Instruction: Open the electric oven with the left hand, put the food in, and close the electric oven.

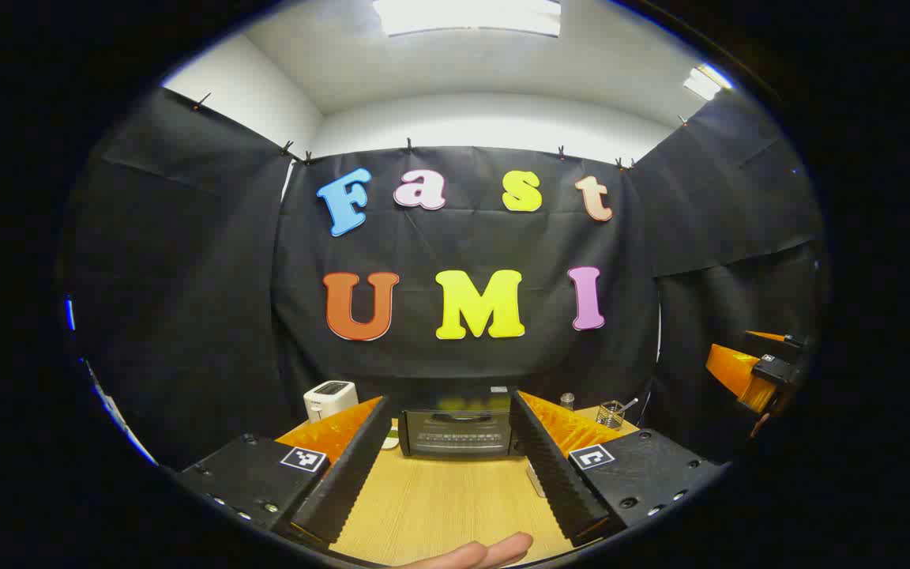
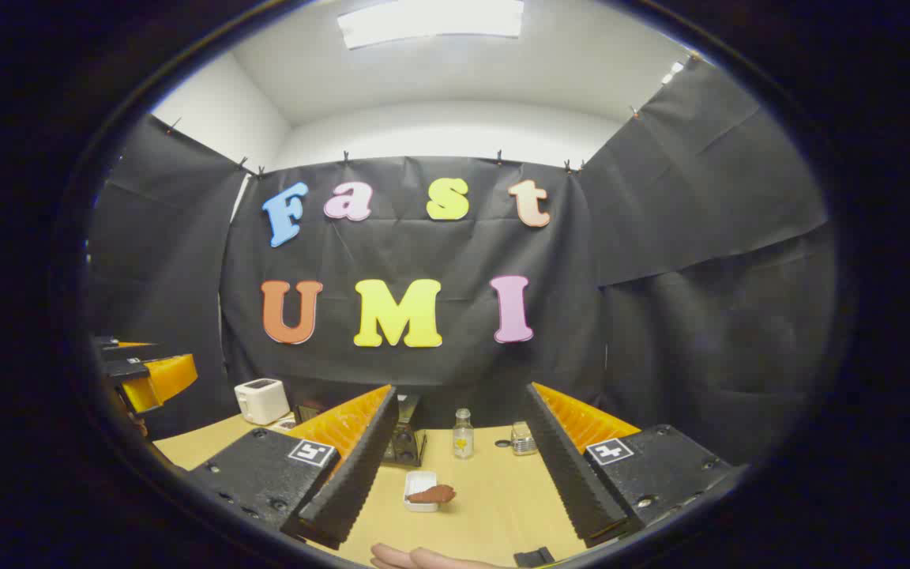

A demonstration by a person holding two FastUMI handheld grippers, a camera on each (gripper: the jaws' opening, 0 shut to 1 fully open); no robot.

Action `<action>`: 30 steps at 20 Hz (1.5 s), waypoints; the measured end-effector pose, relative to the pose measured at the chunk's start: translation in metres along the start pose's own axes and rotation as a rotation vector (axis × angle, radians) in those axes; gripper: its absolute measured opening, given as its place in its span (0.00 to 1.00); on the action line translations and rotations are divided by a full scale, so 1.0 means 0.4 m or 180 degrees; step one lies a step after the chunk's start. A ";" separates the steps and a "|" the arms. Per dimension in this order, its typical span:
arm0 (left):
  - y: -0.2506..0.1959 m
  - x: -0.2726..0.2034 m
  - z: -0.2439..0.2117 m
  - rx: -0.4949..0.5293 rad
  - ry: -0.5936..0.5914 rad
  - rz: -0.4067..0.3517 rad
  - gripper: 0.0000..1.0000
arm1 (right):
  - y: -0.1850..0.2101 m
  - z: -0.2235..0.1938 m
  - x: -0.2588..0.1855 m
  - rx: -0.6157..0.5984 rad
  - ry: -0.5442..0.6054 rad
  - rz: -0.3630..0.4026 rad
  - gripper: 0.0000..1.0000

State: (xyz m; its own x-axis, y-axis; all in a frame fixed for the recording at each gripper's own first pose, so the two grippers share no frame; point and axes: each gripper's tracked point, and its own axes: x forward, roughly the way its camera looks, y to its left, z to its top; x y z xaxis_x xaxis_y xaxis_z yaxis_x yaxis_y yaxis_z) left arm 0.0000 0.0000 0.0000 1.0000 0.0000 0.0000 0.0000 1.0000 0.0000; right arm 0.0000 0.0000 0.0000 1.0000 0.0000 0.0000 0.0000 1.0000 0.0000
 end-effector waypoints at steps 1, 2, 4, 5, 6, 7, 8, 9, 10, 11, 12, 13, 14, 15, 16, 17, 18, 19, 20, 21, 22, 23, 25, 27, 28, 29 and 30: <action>0.004 0.000 -0.002 -0.0026 0.0006 -0.0005 0.96 | -0.002 -0.001 0.001 -0.0016 -0.0013 -0.0008 1.00; 0.008 0.001 -0.006 -0.0042 0.0011 -0.0014 0.96 | -0.001 -0.002 -0.002 -0.0029 -0.0023 -0.0010 1.00; 0.017 0.001 -0.009 -0.0047 0.0000 -0.0006 0.96 | 0.006 -0.004 -0.004 -0.0034 -0.0034 -0.0003 0.96; 0.023 0.002 -0.010 -0.0042 -0.0006 0.0007 0.96 | 0.010 -0.006 -0.007 -0.0035 -0.0031 0.0008 0.96; 0.026 0.003 -0.016 -0.0041 -0.0002 0.0014 0.96 | 0.012 -0.008 -0.009 -0.0035 -0.0029 0.0015 1.00; 0.026 0.007 -0.018 -0.0050 0.0006 0.0003 0.96 | 0.013 -0.009 -0.006 -0.0038 -0.0034 0.0023 0.96; 0.027 0.012 -0.021 -0.0071 0.0017 -0.0013 0.96 | 0.016 -0.011 -0.007 -0.0041 -0.0040 0.0033 1.00; 0.031 0.016 -0.027 -0.0100 0.0038 -0.0014 0.96 | 0.018 -0.015 -0.006 -0.0043 -0.0037 0.0040 1.00; 0.031 0.020 -0.031 -0.0120 0.0063 -0.0017 0.96 | 0.022 -0.018 -0.003 -0.0039 -0.0038 0.0056 1.00; 0.032 0.026 -0.033 -0.0127 0.0078 -0.0013 0.96 | 0.027 -0.022 0.000 -0.0035 -0.0043 0.0081 0.96; 0.035 0.033 -0.033 -0.0122 0.0082 -0.0001 0.96 | 0.027 -0.028 0.004 -0.0034 -0.0039 0.0092 1.00; 0.037 0.039 -0.032 -0.0103 0.0068 0.0005 0.96 | 0.026 -0.034 0.009 -0.0036 -0.0034 0.0096 0.96; 0.041 0.047 -0.034 -0.0071 0.0060 0.0012 0.96 | 0.025 -0.043 0.017 -0.0037 -0.0035 0.0103 1.00; 0.043 0.059 -0.038 -0.0044 0.0060 0.0022 0.95 | 0.022 -0.050 0.022 -0.0032 -0.0028 0.0101 0.96; 0.045 0.071 -0.047 -0.0038 0.0077 0.0039 0.95 | 0.023 -0.060 0.032 -0.0019 -0.0018 0.0105 0.96; 0.044 0.082 -0.058 -0.0041 0.0115 0.0046 0.96 | 0.021 -0.067 0.040 0.0001 -0.0010 0.0116 0.96; 0.045 0.094 -0.068 -0.0035 0.0143 0.0045 0.96 | 0.019 -0.075 0.047 0.0027 -0.0001 0.0121 0.96; 0.043 0.110 -0.076 -0.0020 0.0156 0.0045 0.96 | 0.013 -0.080 0.058 0.0061 0.0003 0.0119 0.96; 0.043 0.126 -0.081 -0.0006 0.0166 0.0053 0.96 | 0.005 -0.083 0.070 0.0099 -0.0003 0.0113 1.00; 0.041 0.142 -0.087 0.0008 0.0176 0.0062 0.96 | -0.007 -0.083 0.082 0.0132 -0.0012 0.0089 1.00; 0.036 0.163 -0.092 0.0018 0.0181 0.0064 0.96 | -0.019 -0.090 0.096 0.0144 -0.0012 0.0063 1.00; 0.030 0.190 -0.099 0.0025 0.0192 0.0054 0.96 | -0.028 -0.095 0.109 0.0139 -0.0009 0.0047 0.96; 0.009 0.255 -0.130 0.0040 0.0286 0.0015 0.96 | -0.044 -0.105 0.134 0.0112 0.0006 0.0033 0.96; -0.020 0.324 -0.171 0.0014 0.0429 -0.0065 0.96 | -0.060 -0.114 0.153 0.0111 0.0009 0.0036 1.00; -0.042 0.360 -0.192 -0.0012 0.0516 -0.0128 0.96 | -0.068 -0.119 0.161 0.0116 0.0011 0.0041 1.00; -0.063 0.396 -0.212 -0.0010 0.0604 -0.0192 0.96 | -0.076 -0.124 0.168 0.0120 0.0016 0.0039 1.00; -0.076 0.438 -0.233 0.0027 0.0675 -0.0243 0.96 | -0.087 -0.132 0.175 0.0116 0.0030 0.0031 1.00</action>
State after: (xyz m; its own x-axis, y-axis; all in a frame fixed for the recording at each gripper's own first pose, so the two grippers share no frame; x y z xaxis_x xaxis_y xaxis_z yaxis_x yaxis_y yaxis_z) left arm 0.1750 -0.0304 -0.0933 0.9747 -0.0750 -0.2107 0.0767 0.9971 0.0003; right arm 0.0698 -0.0348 -0.0528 0.9999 0.0100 -0.0094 -0.0097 0.9993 0.0363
